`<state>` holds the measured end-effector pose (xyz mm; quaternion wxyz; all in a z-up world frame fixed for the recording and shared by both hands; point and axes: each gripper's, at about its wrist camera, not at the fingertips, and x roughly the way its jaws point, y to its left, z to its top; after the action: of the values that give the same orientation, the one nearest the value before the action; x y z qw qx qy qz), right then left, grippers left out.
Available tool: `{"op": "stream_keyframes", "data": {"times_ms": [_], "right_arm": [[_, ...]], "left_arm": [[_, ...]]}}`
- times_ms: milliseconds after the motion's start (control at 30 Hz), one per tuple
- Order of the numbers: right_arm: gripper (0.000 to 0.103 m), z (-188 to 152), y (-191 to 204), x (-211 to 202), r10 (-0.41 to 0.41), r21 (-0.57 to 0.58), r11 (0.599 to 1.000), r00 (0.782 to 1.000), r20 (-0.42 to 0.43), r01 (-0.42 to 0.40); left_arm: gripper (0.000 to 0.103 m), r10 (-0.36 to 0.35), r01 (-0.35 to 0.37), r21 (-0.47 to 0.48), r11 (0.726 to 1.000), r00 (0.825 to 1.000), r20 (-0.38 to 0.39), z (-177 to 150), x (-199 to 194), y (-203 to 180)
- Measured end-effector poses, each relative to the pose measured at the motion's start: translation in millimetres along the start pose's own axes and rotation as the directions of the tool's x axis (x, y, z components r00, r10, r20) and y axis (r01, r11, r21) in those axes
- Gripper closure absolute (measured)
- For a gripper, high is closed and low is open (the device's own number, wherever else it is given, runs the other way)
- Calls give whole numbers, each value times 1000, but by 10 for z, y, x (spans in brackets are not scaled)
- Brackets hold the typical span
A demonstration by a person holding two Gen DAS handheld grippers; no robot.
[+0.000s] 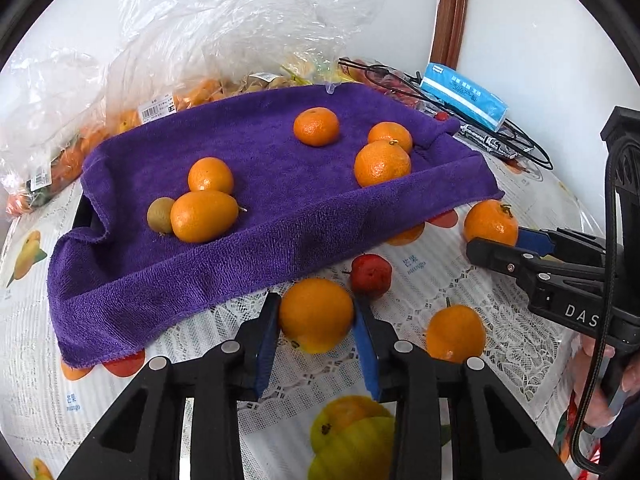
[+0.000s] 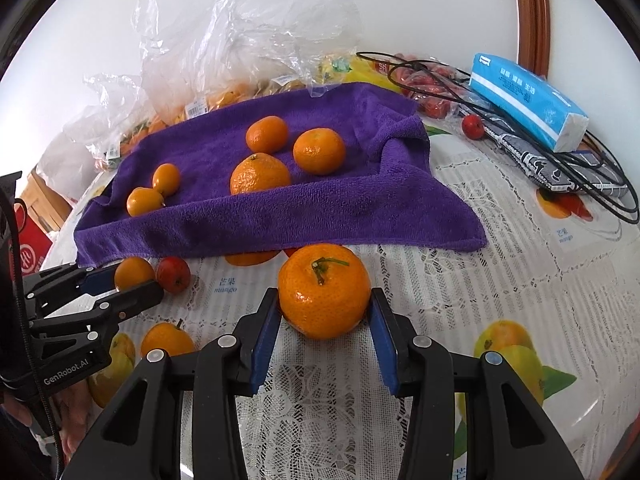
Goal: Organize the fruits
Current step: 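Grasp a loose orange with the left gripper while the right gripper carries the mandarin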
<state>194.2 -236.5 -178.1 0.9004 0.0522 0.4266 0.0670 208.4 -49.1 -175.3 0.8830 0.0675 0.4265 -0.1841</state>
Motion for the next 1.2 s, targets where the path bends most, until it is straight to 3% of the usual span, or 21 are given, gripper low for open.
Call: {"op": "stream_keyframes", "data": {"times_ms": [200,433,667,1000,1200], "right_arm": [[59,2,111,18,-60,-53,997,998,-9,60],[59,1,120,12,-62,-59,996,998,-11,61],[60,-1,86,1,-49,-43,998,999,-5,49],[60,22,45,-134,-65,5,998,997,35,65],[60,178,152,-370,-42,-13,999,995,91,44]], "left_arm": [[69,9,-9,-17,1000,1000,-1,5,-2,10],[69,28,-28,-27,999,1000,-1,7,-3,-5],[70,-52,52,-45,998,999,16,6,-81,-1],[70,-134,138,-32,990,985,113,58,-376,5],[70,-107,119,-64,991,981,161,132,-480,144]]}}
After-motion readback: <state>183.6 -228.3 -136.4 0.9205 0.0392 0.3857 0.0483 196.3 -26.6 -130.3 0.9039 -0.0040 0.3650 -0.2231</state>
